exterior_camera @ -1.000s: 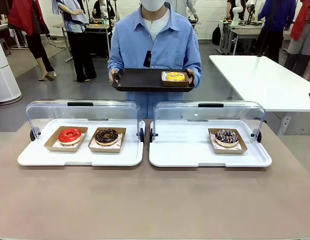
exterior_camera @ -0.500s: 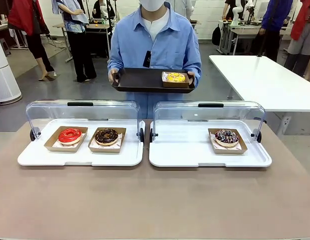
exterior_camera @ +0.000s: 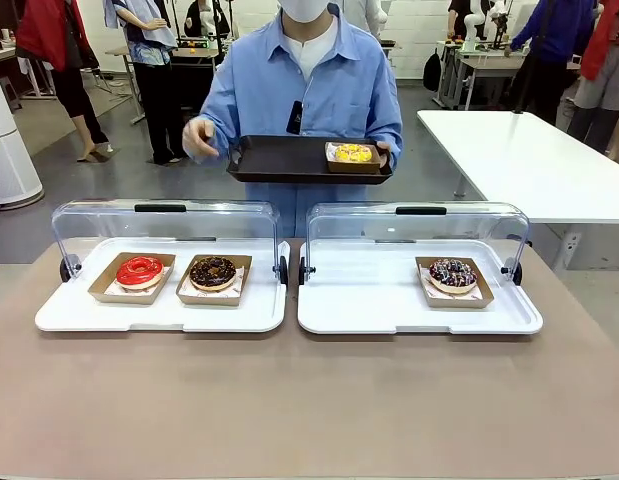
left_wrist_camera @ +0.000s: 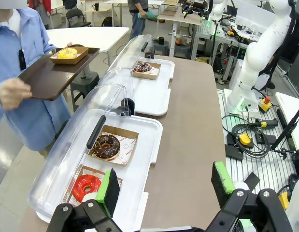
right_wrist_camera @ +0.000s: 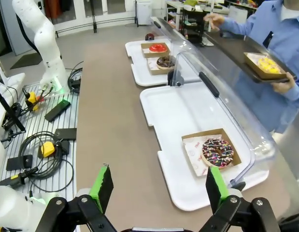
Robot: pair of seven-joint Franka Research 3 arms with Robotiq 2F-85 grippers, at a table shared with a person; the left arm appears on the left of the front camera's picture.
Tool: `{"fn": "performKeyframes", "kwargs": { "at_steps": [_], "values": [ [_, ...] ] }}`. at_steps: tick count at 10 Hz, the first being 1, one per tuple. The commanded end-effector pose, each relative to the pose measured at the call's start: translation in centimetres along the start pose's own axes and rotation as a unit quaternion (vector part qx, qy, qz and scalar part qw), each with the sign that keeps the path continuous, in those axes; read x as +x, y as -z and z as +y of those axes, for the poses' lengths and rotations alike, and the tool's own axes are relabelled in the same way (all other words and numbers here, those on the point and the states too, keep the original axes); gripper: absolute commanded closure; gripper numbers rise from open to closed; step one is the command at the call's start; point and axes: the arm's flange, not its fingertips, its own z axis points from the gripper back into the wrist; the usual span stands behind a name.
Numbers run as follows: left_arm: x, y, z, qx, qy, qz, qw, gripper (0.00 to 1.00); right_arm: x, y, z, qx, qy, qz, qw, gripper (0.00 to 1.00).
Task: Provide the desired donut to the person.
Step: Place the picked Paper togo box onto the Handle tray extended by the person, then pick up and lift the Paper togo box containing the Donut pointed at by the person.
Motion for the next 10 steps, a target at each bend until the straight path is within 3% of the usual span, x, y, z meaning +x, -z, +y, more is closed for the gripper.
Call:
{"fn": "performKeyframes", "kwargs": {
  "at_steps": [1,10],
  "values": [
    [0.06,-0.09,-0.13,-0.002,0.005,-0.005,1.000,0.00,-0.20,-0.28,0.13,0.005,-0.001,0.000,1.000,0.00],
    [0.06,-0.09,-0.13,-0.002,0.005,-0.005,1.000,0.00,-0.20,-0.28,0.13,0.005,-0.001,0.000,1.000,0.00]
  ]
}}
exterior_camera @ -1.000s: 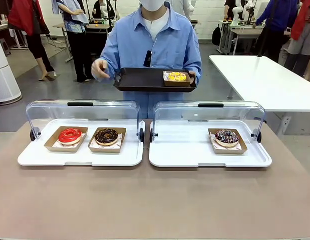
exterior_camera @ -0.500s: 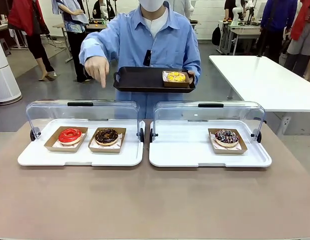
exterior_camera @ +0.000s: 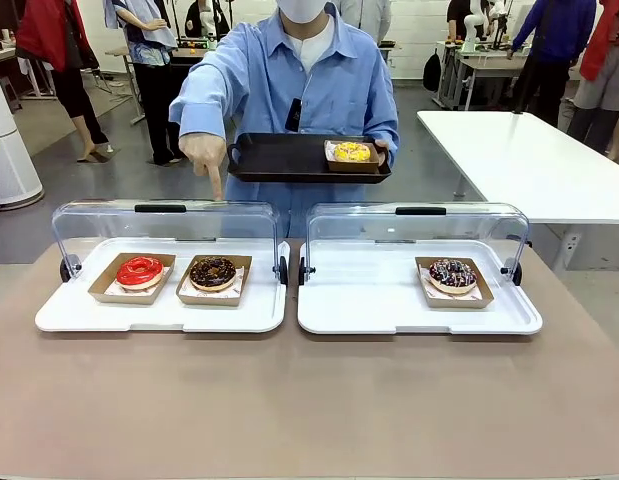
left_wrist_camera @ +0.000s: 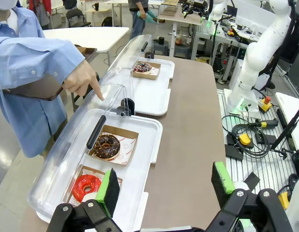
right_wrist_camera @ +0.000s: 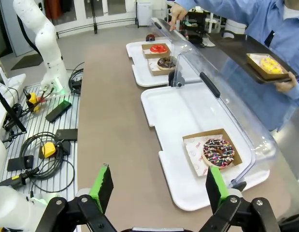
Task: Provide the desired donut to the person.
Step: Pick up and lift the Paper togo box containing the Donut pointed at by the person.
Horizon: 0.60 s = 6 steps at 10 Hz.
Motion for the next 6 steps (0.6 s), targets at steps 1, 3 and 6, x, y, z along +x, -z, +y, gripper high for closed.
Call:
{"fn": "performKeyframes", "kwargs": {
  "at_steps": [1,3,6],
  "values": [
    [0.05,-0.09,-0.13,-0.002,0.005,-0.005,1.000,0.00,-0.15,-0.22,0.08,0.005,-0.002,0.001,1.000,0.00],
    [0.05,-0.09,-0.13,-0.002,0.005,-0.005,1.000,0.00,-0.15,-0.22,0.08,0.005,-0.002,0.001,1.000,0.00],
    [0.05,-0.09,-0.13,-0.002,0.005,-0.005,1.000,0.00,-0.15,-0.22,0.08,0.005,-0.002,0.001,1.000,0.00]
  ]
}}
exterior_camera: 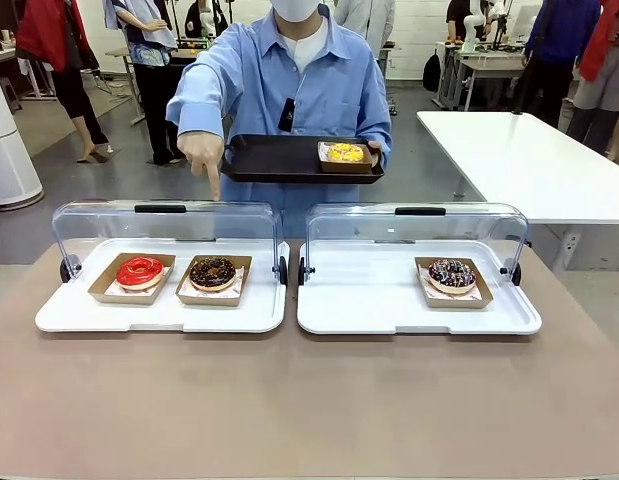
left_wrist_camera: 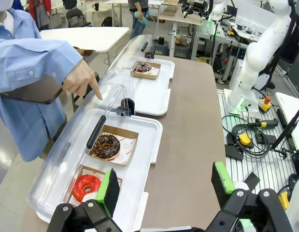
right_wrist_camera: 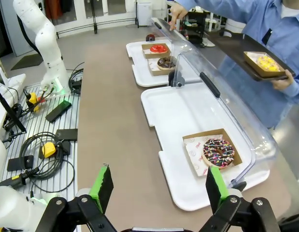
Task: Provide the desired donut to the person.
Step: Pick up and lift the Paper togo box containing the Donut pointed at by the person.
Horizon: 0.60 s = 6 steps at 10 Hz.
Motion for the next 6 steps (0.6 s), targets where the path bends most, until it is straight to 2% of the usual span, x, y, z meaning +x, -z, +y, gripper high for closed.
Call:
{"fn": "performKeyframes", "kwargs": {
  "at_steps": [1,2,3,4,5,6],
  "values": [
    [0.1,-0.1,-0.1,-0.002,0.005,-0.005,1.000,0.00,-0.2,-0.2,0.1,0.005,-0.002,0.001,1.000,0.00],
    [0.0,0.0,0.0,0.000,0.000,0.000,1.000,0.00,-0.2,-0.2,0.1,0.005,-0.002,0.001,1.000,0.00],
    [2.1,0.0,-0.7,0.025,0.012,0.047,0.999,0.00,-0.2,-0.2,0.1,0.005,-0.002,0.001,1.000,0.00],
    [5.7,0.9,-1.6,0.029,0.047,0.071,0.996,0.00,-0.2,-0.2,0.1,0.005,-0.002,0.001,1.000,0.00],
    [9.0,2.5,-3.3,0.039,0.099,0.127,0.986,0.00,-0.2,-0.2,0.1,0.005,-0.002,0.001,1.000,0.00],
    [11.8,4.8,-4.7,0.065,0.163,0.212,0.961,0.00,-0.2,-0.2,0.1,0.005,-0.002,0.001,1.000,0.00]
  ]
}}
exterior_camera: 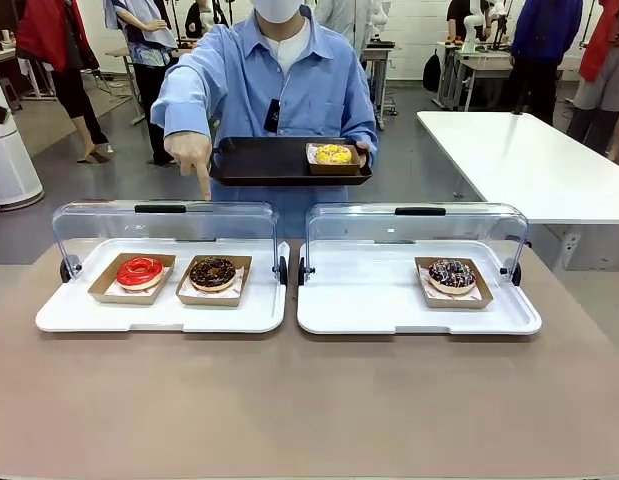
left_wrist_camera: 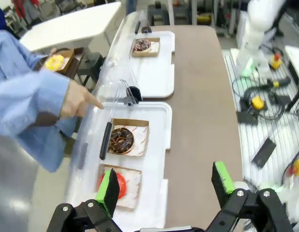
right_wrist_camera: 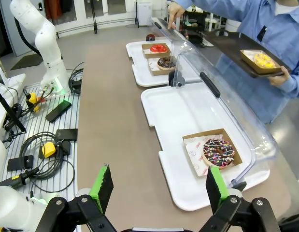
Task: Provide the desired donut to the person.
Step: Pick up and lift the Paper togo box containing the Donut pointed at by the person.
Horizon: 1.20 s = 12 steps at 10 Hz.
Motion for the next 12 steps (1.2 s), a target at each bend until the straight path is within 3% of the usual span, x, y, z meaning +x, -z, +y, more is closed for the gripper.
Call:
{"fn": "performKeyframes", "kwargs": {
  "at_steps": [1,4,8,10,11,12],
  "values": [
    [5.5,3.9,-1.9,0.032,0.093,0.133,0.986,0.00,-0.2,-0.2,0.1,0.005,-0.002,0.000,1.000,0.00],
    [8.5,13.5,-7.4,-0.034,0.170,0.230,0.958,0.00,-0.2,-0.2,0.1,0.005,-0.002,0.000,1.000,0.00],
    [6.7,25.0,-8.4,-0.071,0.177,0.304,0.933,0.00,-0.2,-0.2,0.1,0.005,-0.002,0.000,1.000,0.00],
    [6.1,26.4,-8.9,-0.081,0.199,0.283,0.935,0.00,-0.2,-0.2,0.1,0.005,-0.002,0.000,1.000,0.00],
    [6.0,24.1,-8.4,-0.112,0.201,0.219,0.948,0.00,-0.2,-0.2,0.1,0.005,-0.002,0.000,1.000,0.00],
    [5.8,27.2,-9.2,-0.085,0.193,0.294,0.932,0.00,-0.2,-0.2,0.1,0.005,-0.002,0.000,1.000,0.00]
  ]
}}
